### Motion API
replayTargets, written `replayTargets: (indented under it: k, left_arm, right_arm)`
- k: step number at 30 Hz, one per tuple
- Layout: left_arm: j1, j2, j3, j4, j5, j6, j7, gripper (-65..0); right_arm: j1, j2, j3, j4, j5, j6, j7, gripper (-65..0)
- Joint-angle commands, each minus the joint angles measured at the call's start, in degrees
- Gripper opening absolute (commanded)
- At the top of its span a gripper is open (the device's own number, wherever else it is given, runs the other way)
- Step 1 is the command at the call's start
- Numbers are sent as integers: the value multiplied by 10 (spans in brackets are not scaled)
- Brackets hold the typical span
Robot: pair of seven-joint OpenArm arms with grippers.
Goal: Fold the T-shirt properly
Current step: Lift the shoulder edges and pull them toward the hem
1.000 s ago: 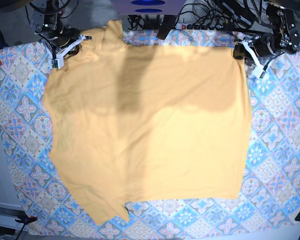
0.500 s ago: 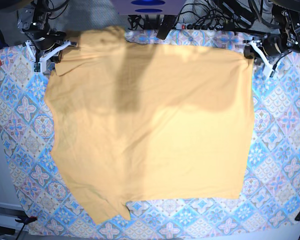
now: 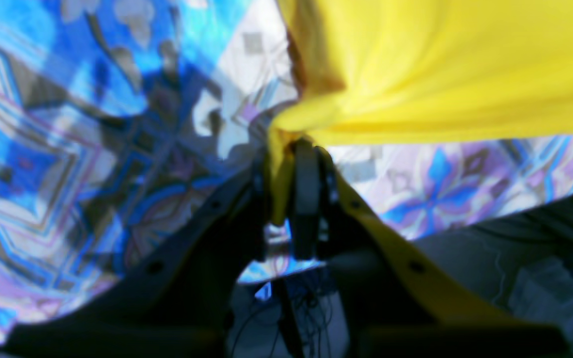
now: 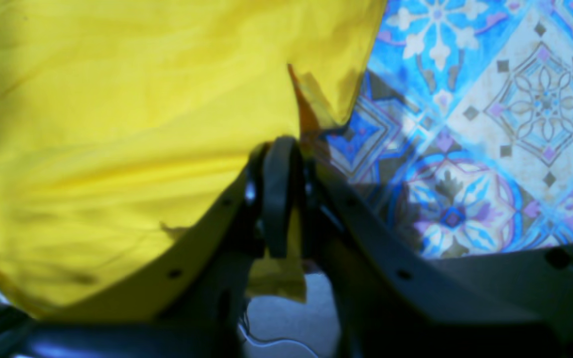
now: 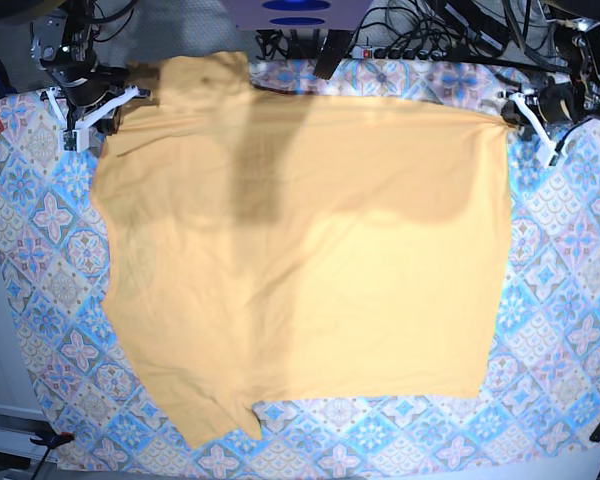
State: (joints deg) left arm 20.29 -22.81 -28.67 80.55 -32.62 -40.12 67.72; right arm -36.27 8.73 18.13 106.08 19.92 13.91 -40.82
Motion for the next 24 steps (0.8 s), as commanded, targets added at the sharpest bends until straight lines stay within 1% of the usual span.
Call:
replayTargets:
  k: [1,4,8,14,17,21,24]
  left_arm:
    - [-2,-11,-4,8,-5,1,1,-587]
    - [-8,-11,-2,8,-6,1,1,-587]
    - [-17,-11,-2,8,-14,1,21,-587]
    - [-17,-14,-1,8,-99,1,26,-587]
    - [-20,-14,-1,9,-118,1,49,-585]
    - [-32,-13,12,48,-119,1,72,-585]
    - [-38,-11,14,84,-121,1,97,-585]
  right_arm:
    - [-2,6,6,10,3,-1,12,-624]
    - [-2,6,5,10,3,-1,12,-624]
    - [-2,6,4,10,3,-1,12,-624]
    - [2,7,2,11,3,-1,12,-624]
    - [7,7,1,13,-1,-1,12,-624]
    - [10,6,-1,26,-34,-1,12,-624]
    - [15,6,-20,33,-69,-1,12,-624]
